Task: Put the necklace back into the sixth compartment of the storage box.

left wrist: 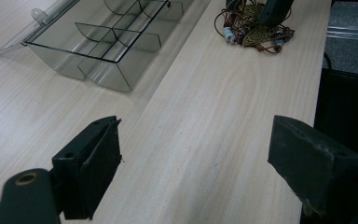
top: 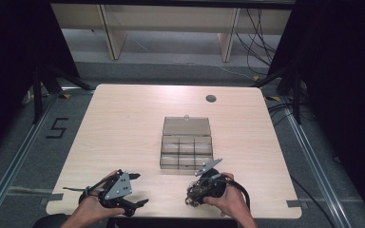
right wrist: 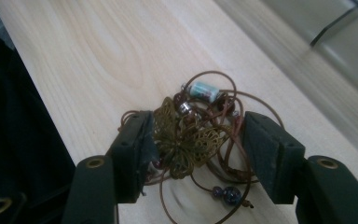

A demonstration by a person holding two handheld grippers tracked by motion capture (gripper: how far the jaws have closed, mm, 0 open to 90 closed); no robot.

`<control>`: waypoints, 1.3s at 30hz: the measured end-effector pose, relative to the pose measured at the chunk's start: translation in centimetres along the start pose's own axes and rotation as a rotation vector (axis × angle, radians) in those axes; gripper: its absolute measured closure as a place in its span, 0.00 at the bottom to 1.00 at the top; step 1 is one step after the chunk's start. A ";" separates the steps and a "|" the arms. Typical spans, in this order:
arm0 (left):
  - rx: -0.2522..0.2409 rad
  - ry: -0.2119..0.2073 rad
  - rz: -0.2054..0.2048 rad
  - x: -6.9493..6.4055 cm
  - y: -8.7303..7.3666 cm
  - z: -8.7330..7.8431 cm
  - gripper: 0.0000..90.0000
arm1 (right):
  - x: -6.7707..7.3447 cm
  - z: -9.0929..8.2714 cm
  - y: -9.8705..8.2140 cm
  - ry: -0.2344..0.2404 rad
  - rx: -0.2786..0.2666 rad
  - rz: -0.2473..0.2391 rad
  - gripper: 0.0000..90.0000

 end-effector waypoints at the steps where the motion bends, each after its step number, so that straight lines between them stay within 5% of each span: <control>1: -0.001 0.003 0.001 0.0 0.0 0.0 0.18 | 0.1 0.2 0.0 0.005 0.016 -0.001 0.53; 7: -0.002 0.008 0.022 0.2 0.0 0.0 0.18 | 0.4 0.2 0.2 0.010 0.022 -0.032 0.64; 10: 0.000 0.008 0.001 0.0 0.0 0.0 0.18 | 0.5 -0.1 0.6 0.010 0.009 -0.073 0.83; 16: 0.010 0.001 0.029 0.3 0.0 -0.1 0.18 | 0.9 -0.2 1.1 0.019 0.005 -0.141 0.95; 27: 0.006 0.003 0.005 0.2 -0.1 -0.1 0.18 | 1.3 -1.5 1.9 0.005 0.007 -0.217 0.96; 39: 0.019 0.011 0.017 0.3 -0.2 0.0 0.18 | 1.3 -4.5 3.2 -0.035 -0.019 -0.229 0.97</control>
Point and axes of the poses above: each handheld gripper's, and its own axes: z roughly forward along the jaws, y roughly out of its top, x roughly to its left, the point moved 2 cm from there along z, roughly forward along the jaws, and after that the axes turned 6 degrees about z, right-handed, at the moved point
